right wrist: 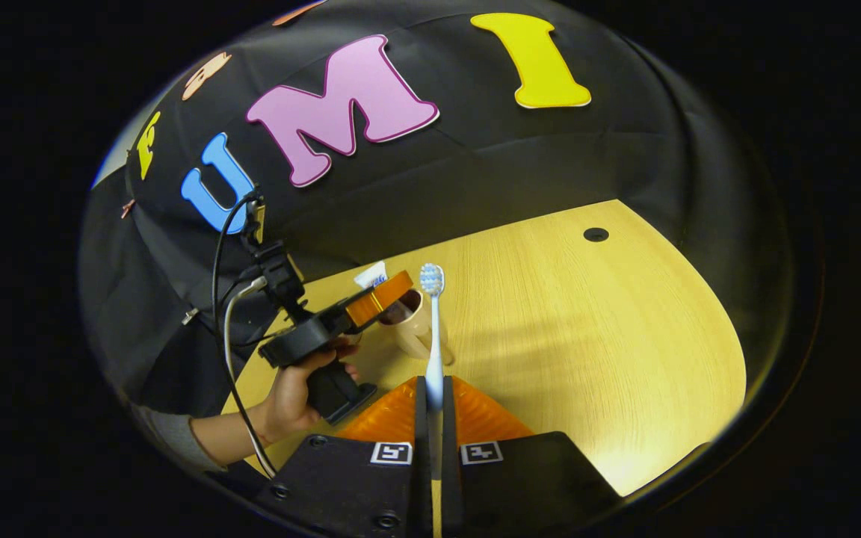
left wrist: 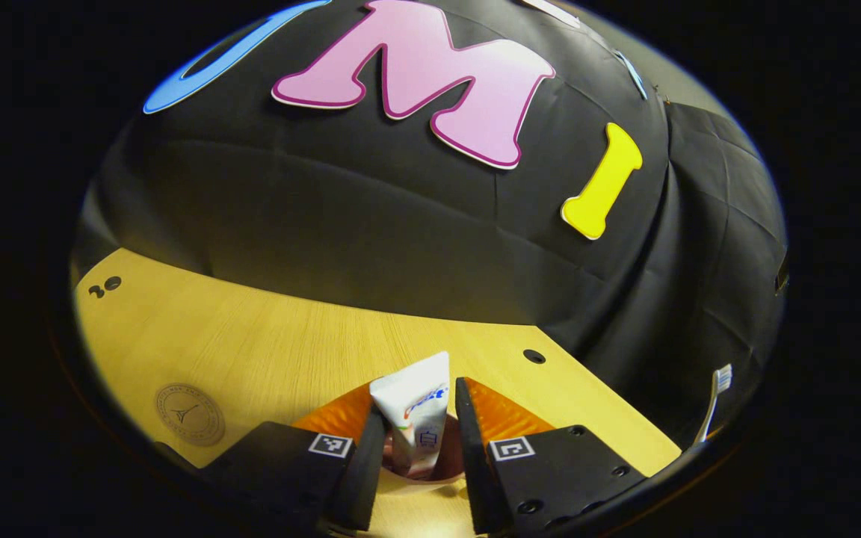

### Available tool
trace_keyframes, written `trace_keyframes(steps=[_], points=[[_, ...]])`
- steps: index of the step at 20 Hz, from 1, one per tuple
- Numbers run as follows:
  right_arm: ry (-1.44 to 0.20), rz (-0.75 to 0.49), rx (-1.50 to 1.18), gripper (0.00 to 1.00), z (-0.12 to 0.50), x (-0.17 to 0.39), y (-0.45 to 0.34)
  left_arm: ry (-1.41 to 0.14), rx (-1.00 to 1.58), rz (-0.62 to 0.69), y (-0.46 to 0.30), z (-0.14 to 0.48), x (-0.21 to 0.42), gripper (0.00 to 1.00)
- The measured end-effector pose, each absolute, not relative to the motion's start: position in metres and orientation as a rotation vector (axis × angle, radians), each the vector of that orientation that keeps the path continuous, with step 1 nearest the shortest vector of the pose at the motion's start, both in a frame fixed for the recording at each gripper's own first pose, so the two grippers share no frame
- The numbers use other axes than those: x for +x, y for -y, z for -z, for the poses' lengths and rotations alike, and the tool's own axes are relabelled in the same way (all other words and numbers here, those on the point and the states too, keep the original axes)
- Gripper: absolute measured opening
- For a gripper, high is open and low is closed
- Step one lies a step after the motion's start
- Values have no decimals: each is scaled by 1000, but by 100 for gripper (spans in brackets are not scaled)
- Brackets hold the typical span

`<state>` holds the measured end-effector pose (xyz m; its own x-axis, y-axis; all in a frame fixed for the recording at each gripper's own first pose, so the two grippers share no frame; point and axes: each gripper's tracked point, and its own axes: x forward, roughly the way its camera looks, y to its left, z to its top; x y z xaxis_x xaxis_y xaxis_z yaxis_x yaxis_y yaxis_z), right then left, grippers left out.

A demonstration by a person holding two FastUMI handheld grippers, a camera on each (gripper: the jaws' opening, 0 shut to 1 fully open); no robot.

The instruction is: Put the toothbrush and toothpaste on the desktop into the cup, then pick up the cup and place it on the coaster on the desktop.

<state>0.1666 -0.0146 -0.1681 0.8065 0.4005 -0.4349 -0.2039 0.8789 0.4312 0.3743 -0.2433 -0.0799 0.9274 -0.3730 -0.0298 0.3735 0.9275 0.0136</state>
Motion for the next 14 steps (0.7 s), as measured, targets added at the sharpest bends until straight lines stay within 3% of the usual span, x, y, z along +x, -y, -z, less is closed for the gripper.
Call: trace_keyframes(steps=[1, 2, 3, 4, 5, 14], points=[[-532, -334, 398, 9, 164, 172, 11, -20, 14, 384, 243, 76, 373, 63], [-519, -337, 423, 9, 159, 177, 8, -11, 11, 387, 242, 72, 367, 54], [-504, -339, 453, 9, 154, 184, 5, -3, 11, 391, 241, 69, 361, 55], [-487, -342, 482, 9, 148, 192, 1, 4, 14, 394, 240, 65, 354, 66], [-468, -341, 502, 9, 143, 202, -2, 10, 20, 395, 239, 61, 348, 58], [-345, -357, 570, 9, 122, 296, -30, 31, -16, 375, 200, 42, 278, 63]])
